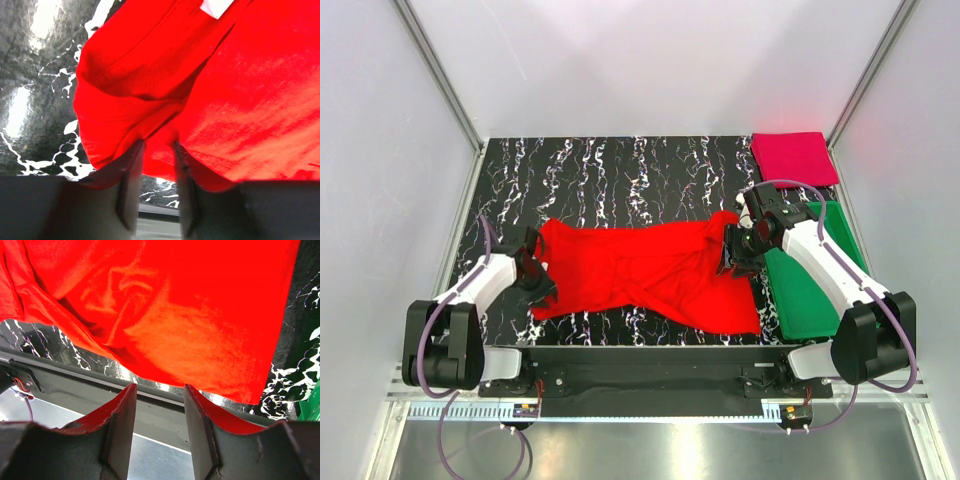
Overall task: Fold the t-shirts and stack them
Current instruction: Flatten the tshirt out
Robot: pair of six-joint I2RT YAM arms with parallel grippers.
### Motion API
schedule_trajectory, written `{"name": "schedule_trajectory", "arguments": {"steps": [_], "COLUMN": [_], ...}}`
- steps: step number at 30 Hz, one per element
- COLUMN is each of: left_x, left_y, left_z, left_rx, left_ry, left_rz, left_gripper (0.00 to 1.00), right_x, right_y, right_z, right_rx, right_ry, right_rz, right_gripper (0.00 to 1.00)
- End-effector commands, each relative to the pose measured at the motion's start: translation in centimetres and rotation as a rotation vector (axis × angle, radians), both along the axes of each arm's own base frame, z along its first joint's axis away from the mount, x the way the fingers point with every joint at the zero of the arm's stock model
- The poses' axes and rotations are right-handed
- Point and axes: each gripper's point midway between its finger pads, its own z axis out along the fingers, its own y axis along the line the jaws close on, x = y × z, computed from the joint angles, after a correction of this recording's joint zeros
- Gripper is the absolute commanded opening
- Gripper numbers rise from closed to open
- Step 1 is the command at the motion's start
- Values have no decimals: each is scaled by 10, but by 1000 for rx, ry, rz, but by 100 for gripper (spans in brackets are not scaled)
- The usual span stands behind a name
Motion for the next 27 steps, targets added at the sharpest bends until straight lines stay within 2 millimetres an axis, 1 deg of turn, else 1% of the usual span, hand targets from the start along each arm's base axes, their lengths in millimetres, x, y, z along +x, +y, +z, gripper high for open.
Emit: {"name": "schedule_trajectory", "arguments": {"steps": [1, 3, 4, 6, 7, 9, 10, 12, 13, 14, 15, 16, 17, 18, 19, 20, 21, 22, 23, 24, 25, 26, 27], "left_x": [23, 25, 27, 30, 34, 42, 54, 72, 97, 112, 129, 155, 187, 213, 252, 274, 298, 329, 343, 354, 371, 374, 375], "left_y": [1, -1, -4, -8, -9, -12, -14, -18, -21, -23, -24, -30, -33, -35, -39, -41, -48, -45, -49, -53, -42, -41, -37], "left_z": [12, 18, 28, 38, 49, 61, 76, 90, 112, 122, 120, 133, 168, 156, 208, 221, 214, 261, 271, 281, 286, 288, 286], "left_rx": [12, 0, -19, -40, -49, -63, -69, -83, -88, -93, -96, -129, -141, -148, -183, -206, -263, -278, -305, -344, -372, -384, -371], "left_ry": [-84, -99, -126, -155, -181, -221, -267, -320, -409, -452, -452, -528, -629, -605, -756, -801, -798, -933, -964, -980, -1000, -1001, -1001], "left_rz": [-16, -23, -24, -28, -34, -48, -57, -85, -99, -109, -123, -145, -163, -173, -200, -215, -224, -238, -249, -238, -230, -224, -220], "left_gripper": [30, 22, 14, 4, 0, 0, 0, 0, 0, 0, 0, 0, 0, 0, 0, 0, 0, 0, 3, 10, 17, 27, 41], "right_x": [5, 6, 7, 8, 7, 9, 9, 10, 10, 11, 13, 14, 15, 18, 20, 19, 24, 27, 29, 29, 29, 28, 26], "right_y": [8, 8, 9, 9, 9, 10, 11, 13, 16, 17, 19, 20, 21, 22, 22, 20, 17, 10, 7, 5, 4, 4, 4], "right_z": [2, 1, 1, 0, -1, -2, -2, -2, -1, 0, 0, 1, 1, 2, 3, 4, 10, 11, 13, 16, 16, 17, 16], "right_rx": [33, 33, 33, 32, 33, 35, 35, 44, 58, 63, 69, 76, 77, 78, 78, 63, 48, 9, -5, -14, -12, -9, -8], "right_ry": [-14, -10, -11, -6, -2, 4, 8, 18, 28, 32, 33, 39, 43, 48, 45, 48, 26, 6, 0, -4, -1, 0, 4], "right_rz": [5, 3, 3, -2, -3, -3, -1, -3, -7, -13, -14, -23, -27, -31, -22, -19, -20, -18, -21, -23, -27, -30, -32], "right_gripper": [50, 50, 50, 50, 50, 50, 50, 50, 50, 50, 50, 50, 50, 50, 50, 50, 50, 50, 50, 50, 50, 50, 50]}}
